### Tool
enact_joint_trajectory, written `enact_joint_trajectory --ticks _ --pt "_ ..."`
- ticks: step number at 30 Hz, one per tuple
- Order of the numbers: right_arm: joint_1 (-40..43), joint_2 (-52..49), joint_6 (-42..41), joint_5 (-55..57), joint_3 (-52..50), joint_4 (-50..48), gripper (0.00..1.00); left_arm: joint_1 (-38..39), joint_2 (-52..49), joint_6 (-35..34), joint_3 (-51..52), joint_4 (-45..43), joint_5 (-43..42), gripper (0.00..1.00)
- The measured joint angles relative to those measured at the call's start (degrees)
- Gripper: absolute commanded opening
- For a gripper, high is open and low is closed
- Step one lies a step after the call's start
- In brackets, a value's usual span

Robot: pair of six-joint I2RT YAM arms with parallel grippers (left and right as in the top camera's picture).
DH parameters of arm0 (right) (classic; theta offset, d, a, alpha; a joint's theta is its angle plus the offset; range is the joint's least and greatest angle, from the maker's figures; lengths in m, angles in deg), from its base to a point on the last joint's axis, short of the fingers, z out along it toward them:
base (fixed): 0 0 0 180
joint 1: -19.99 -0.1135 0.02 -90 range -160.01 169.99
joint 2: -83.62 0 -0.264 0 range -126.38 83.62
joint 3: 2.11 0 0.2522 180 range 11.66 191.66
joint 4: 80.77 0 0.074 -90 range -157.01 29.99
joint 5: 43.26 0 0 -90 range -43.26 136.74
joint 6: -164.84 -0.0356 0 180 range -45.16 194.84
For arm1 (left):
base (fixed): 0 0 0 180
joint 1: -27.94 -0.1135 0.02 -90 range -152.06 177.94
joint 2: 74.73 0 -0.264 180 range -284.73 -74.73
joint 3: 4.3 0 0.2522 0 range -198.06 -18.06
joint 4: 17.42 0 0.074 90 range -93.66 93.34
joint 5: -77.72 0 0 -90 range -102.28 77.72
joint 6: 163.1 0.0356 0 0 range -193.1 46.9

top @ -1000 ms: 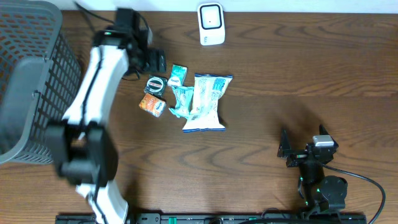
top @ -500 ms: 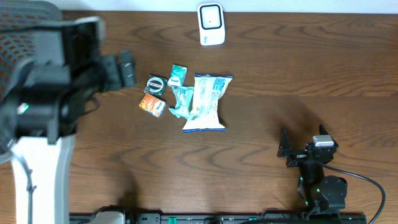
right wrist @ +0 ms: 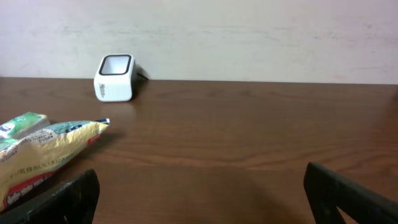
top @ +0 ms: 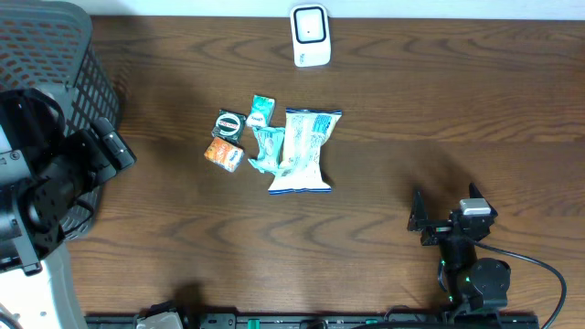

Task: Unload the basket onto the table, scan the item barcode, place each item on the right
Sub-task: 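Retract the left gripper to the basket side, then reach the right gripper toward the white packet and grasp it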

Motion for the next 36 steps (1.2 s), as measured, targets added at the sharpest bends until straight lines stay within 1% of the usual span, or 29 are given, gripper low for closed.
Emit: enact_joint_trajectory --ticks 4,6,12,15,17,18,21,23,28,29,32,34,36 --pt "0.0 0.0 -0.68 -0.46 0.0 -0.07 0.99 0.0 -0.02 -0.26 0.31 0.5 0.0 0.98" --pt "0.0 0.0 -4.11 -3.17 0.0 -0.72 0.99 0.0 -0.04 -0.46 0.33 0.7 0.0 0.98" --pt "0.0 0.0 -20.26 -16.59 0.0 -1.95 0.99 0.0 -0.04 -0.74 0.33 0.79 -0.02 0.98" --pt "0.0 0.0 -30.69 -22.32 0.0 -3.23 0.99 0.0 -0.04 -0.83 0.33 0.98 0.0 0.98" --pt "0.0 0.0 -37.35 -24.44 0.0 -3.3 0.99 0.0 -0.04 -0.83 0.33 0.98 0.0 0.98" --pt "0.0 0.0 -42.07 -25.27 0.0 -3.34 0.99 0.0 -0.04 -0.83 0.33 0.98 0.0 0.97" --pt "0.0 0.0 -50.8 -25.88 0.0 -4.59 0.99 0.0 -0.04 -0.83 0.33 0.98 0.0 0.98" --pt "0.0 -0.07 -54.64 -26.77 -0.04 -9.29 0.99 0.0 -0.04 -0.85 0.33 0.98 -0.02 0.98" --pt "0.0 0.0 -59.01 -28.33 0.04 -26.08 0.99 -0.04 -0.07 -0.85 0.42 1.01 0.0 0.97" --pt "0.0 0.0 -59.32 -28.22 0.2 -28.11 0.99 -0.04 -0.09 -0.83 0.42 1.01 0.0 0.98" --pt "0.0 -0.17 -59.43 -27.04 1.86 -29.4 0.99 -0.04 -0.11 -0.83 0.42 1.01 0.0 0.98" --pt "0.0 -1.07 -57.72 -26.43 4.52 -28.2 0.99 -0.04 -0.09 -0.83 0.42 1.01 0.0 0.98" --pt "0.0 -3.56 -54.31 -25.86 9.6 -24.92 0.99 -0.04 -0.09 -0.85 0.42 1.03 0.0 0.97"
